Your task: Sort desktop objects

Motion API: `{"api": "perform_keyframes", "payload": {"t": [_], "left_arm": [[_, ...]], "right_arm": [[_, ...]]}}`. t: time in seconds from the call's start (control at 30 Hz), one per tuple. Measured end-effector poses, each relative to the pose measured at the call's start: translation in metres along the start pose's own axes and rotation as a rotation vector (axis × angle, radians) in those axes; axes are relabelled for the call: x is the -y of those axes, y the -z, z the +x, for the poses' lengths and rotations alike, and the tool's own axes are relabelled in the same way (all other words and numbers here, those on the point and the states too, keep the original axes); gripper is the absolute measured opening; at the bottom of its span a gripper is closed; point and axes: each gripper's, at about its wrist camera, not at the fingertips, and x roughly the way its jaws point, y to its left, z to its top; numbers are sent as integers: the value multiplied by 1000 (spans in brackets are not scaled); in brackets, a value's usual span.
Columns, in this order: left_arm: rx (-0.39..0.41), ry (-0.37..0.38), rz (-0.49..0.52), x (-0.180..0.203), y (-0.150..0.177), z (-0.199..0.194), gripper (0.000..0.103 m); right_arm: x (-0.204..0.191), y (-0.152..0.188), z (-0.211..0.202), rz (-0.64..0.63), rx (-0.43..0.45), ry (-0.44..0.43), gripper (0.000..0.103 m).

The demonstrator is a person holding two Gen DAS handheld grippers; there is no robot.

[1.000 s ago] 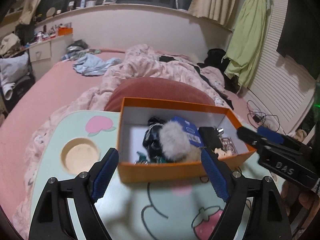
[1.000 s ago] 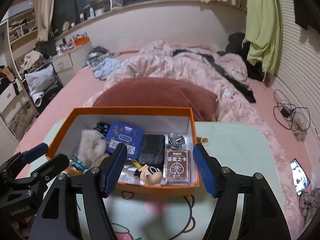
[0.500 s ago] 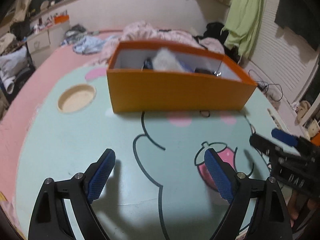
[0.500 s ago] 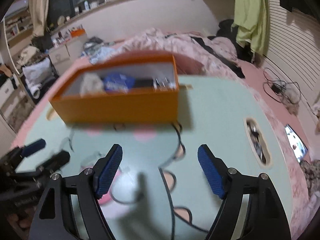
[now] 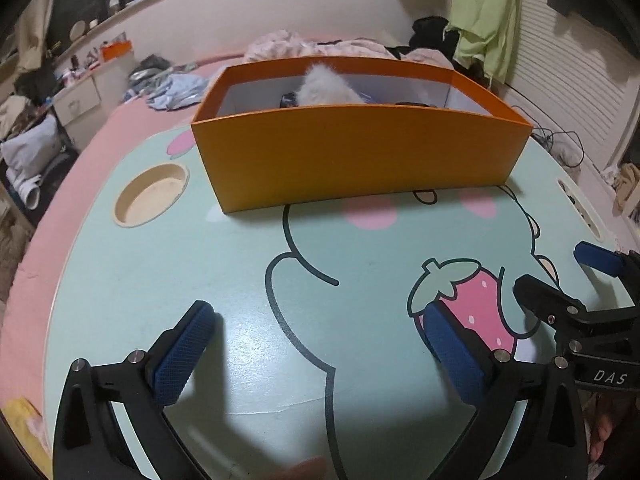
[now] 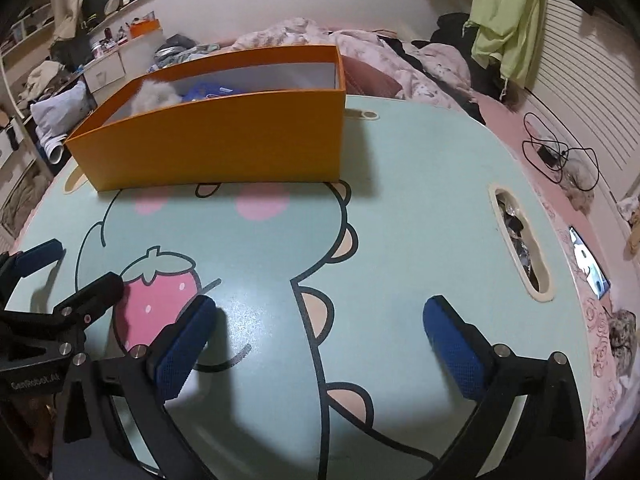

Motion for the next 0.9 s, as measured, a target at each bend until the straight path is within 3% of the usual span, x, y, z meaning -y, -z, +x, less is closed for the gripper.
{"api": "perform_keyframes", "payload": {"t": [0.9], "left_arm": [[10, 3, -1, -1, 2, 1, 103]], "right_arm": [[-1, 1, 0, -2, 5, 1, 103]]}}
